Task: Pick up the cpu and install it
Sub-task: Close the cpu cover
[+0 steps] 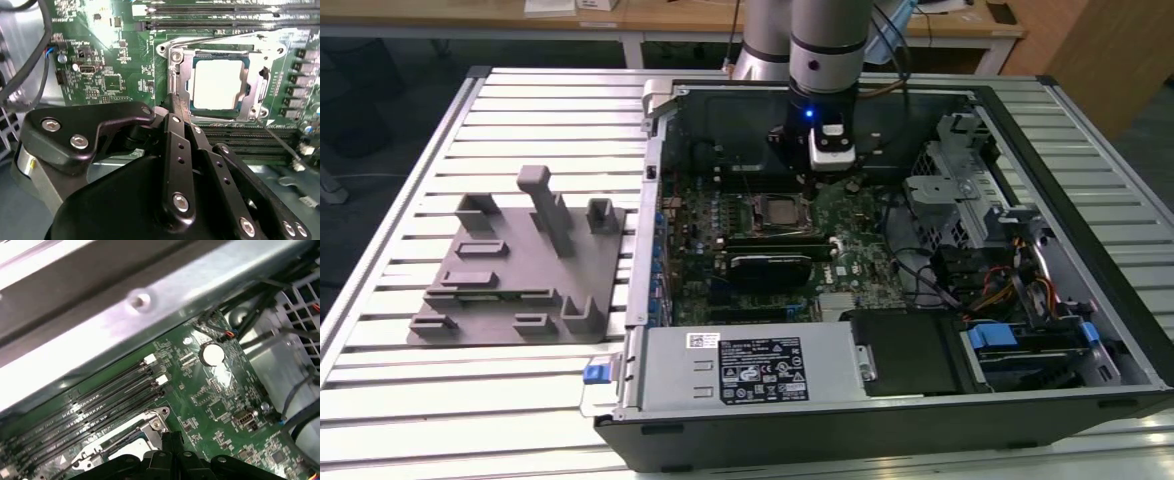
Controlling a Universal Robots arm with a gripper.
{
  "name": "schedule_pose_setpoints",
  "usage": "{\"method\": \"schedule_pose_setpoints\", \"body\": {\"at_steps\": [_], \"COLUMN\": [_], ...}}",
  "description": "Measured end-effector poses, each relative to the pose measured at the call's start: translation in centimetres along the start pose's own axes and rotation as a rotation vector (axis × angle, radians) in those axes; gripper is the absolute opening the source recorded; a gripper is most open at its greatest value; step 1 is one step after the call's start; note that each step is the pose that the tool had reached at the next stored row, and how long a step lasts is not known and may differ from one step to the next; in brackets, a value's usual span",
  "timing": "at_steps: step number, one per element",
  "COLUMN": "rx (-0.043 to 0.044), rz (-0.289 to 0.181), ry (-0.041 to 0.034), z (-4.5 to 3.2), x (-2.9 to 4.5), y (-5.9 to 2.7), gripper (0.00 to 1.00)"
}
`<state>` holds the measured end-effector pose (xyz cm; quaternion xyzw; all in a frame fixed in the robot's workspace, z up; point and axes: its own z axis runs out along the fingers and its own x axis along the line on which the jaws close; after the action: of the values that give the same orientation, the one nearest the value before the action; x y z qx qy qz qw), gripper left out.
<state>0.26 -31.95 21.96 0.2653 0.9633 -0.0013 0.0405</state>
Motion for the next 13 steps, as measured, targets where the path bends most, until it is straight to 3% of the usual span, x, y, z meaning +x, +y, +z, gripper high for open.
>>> {"method": "schedule_pose_setpoints", "body": {"at_steps": [5,13], "rx": [-0.0016,0.0035], "rz": [-0.083,-0.197], "ry": [-0.0015,-0.0073], "z": [0.04,0.07], "x": [0.0,0.01], "y": [0.0,0.0], "gripper": [0.11,0.11]}}
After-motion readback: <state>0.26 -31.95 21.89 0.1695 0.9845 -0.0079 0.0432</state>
